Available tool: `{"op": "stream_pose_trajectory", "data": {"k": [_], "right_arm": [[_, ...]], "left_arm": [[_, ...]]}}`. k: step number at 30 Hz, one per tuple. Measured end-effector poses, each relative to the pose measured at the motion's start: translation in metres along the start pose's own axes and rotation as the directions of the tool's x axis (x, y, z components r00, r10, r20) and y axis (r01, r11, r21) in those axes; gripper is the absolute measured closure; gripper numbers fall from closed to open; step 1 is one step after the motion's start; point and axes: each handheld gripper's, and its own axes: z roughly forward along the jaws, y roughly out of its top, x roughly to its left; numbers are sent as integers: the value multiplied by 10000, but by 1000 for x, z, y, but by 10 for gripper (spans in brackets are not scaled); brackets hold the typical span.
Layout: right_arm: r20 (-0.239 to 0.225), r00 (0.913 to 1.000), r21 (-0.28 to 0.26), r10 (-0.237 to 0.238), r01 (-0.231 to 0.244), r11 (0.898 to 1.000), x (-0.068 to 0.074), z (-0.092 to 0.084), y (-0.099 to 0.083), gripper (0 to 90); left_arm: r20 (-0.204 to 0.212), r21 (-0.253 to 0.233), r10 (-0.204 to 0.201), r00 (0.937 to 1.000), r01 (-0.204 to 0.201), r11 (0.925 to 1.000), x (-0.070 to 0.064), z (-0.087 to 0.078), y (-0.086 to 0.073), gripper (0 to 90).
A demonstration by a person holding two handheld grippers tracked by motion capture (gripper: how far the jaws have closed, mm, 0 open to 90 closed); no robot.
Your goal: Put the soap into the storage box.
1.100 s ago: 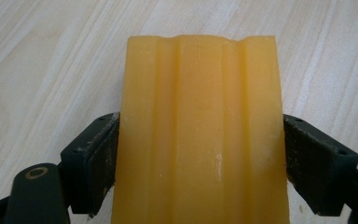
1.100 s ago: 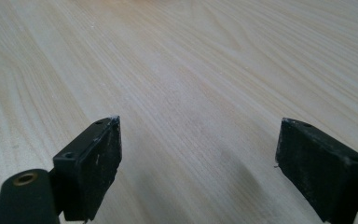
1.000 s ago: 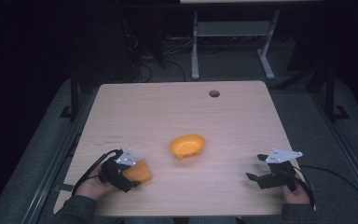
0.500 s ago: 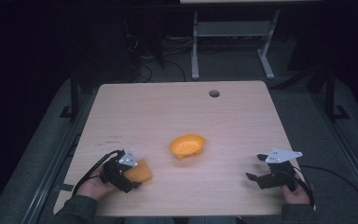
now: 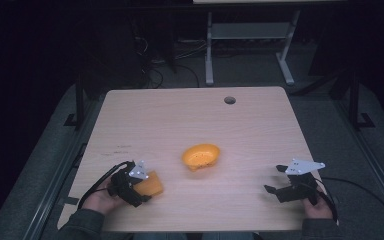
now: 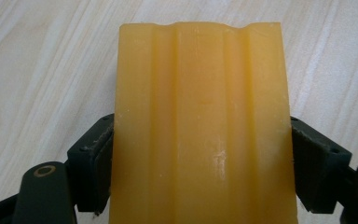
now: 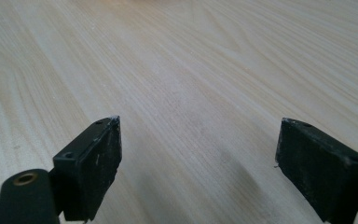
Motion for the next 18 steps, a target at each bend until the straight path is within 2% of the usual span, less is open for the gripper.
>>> {"op": "stream_pose_trajectory", "data": {"k": [9, 13, 18], "right_arm": [[75, 10000, -155, 46, -45, 9999, 1, -3, 1, 137], [88, 9999, -276, 68, -66, 9996, 2, -4, 1, 137], [49, 10000, -319, 73, -71, 9995, 3, -5, 2, 137]], "left_arm": [[-179, -434, 68, 9998, -75, 9990, 0, -11, 7, 207], [-81, -834, 55, 10000, -62, 9965, 2, -20, 13, 206], [-39, -934, 109, 9999, -112, 9956, 7, -28, 21, 206]]}}
